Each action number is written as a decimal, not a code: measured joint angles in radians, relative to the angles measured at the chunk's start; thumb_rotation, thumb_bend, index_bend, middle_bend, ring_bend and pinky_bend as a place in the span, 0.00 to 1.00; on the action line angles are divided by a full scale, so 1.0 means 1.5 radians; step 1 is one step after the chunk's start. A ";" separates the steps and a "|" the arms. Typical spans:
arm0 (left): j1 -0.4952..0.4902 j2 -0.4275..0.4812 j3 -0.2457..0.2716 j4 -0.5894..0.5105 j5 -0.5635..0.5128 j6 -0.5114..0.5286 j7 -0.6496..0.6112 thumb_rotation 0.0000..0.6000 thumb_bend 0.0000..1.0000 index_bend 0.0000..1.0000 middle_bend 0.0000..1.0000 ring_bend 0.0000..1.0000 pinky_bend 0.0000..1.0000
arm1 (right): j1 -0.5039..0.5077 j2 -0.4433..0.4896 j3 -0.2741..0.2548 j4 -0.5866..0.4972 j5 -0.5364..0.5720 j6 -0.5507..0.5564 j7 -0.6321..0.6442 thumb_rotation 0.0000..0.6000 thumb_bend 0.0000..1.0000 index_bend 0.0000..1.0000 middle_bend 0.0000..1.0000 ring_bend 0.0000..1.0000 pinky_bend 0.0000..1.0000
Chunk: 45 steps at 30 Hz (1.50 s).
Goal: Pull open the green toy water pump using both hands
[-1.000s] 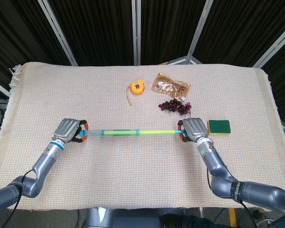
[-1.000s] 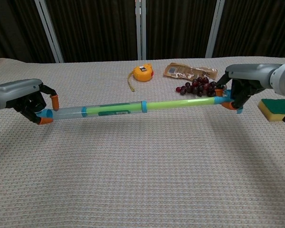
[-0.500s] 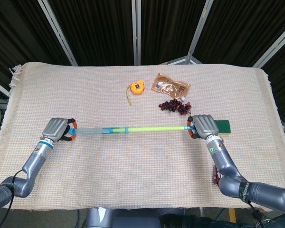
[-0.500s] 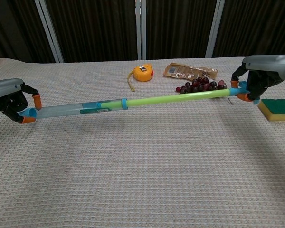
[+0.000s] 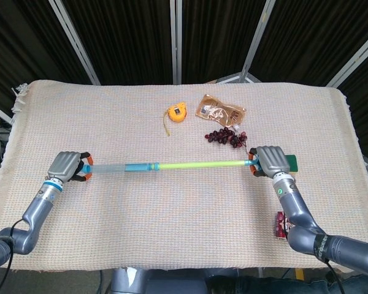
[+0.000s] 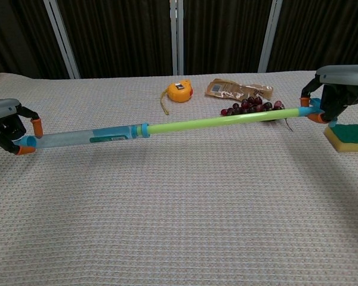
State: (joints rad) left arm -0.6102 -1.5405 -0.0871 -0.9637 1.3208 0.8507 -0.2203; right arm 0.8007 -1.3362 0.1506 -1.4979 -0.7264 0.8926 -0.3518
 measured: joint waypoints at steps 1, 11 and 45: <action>0.000 0.000 0.000 0.001 0.000 0.000 0.000 1.00 0.53 0.73 0.88 0.84 1.00 | 0.000 0.000 0.000 0.001 -0.001 -0.001 0.000 1.00 0.50 0.67 1.00 1.00 1.00; 0.002 -0.004 0.000 0.014 0.003 -0.002 -0.004 1.00 0.52 0.70 0.88 0.84 1.00 | -0.006 -0.003 0.000 0.009 -0.002 -0.006 0.002 1.00 0.49 0.61 1.00 1.00 1.00; 0.146 0.220 -0.002 -0.287 0.058 0.283 0.024 1.00 0.00 0.00 0.00 0.00 0.01 | -0.217 0.124 -0.056 -0.064 -0.393 0.291 0.211 1.00 0.00 0.01 0.13 0.15 0.18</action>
State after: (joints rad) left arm -0.3915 -1.2109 -0.0904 -1.3939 1.4074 1.2756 -0.1842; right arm 0.4750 -1.1495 0.0669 -1.5946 -1.3162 1.3287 -0.0355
